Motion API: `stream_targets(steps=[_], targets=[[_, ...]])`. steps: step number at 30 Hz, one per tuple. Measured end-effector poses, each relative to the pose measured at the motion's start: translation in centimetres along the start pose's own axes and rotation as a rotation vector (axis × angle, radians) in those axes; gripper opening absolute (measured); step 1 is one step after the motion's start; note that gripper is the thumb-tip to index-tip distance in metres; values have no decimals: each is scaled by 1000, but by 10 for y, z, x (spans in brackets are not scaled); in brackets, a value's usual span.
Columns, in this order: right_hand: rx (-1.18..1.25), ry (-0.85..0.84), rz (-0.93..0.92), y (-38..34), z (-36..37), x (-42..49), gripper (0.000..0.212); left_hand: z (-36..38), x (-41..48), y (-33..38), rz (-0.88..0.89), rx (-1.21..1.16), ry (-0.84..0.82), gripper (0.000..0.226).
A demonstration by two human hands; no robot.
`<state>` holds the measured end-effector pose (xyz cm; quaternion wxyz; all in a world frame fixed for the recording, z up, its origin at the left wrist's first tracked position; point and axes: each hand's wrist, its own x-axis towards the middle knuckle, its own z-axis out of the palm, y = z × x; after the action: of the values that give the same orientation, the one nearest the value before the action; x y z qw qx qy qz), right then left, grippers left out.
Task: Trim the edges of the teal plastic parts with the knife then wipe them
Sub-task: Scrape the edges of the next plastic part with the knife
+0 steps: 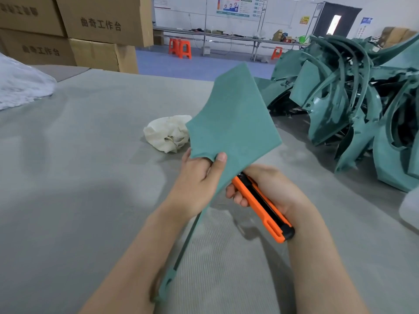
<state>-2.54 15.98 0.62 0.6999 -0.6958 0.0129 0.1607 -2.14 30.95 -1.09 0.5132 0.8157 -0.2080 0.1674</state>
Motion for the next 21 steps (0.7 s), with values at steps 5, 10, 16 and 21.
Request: stream_targets(steps=[5,10,16,21], targets=[[59,6,-16,0,-9,1,37,-15,12,-20,-237,97,286,38],[60,137,-74,2,-8,5,31,-26,17,-21,-506,-531,520,34],[-370,131,-424,10,12,12,26,-31,18,-22,-781,-1158,471,22],[-742,319,-653,20,29,14,63,-30,19,-18,-767,-1198,413,24]])
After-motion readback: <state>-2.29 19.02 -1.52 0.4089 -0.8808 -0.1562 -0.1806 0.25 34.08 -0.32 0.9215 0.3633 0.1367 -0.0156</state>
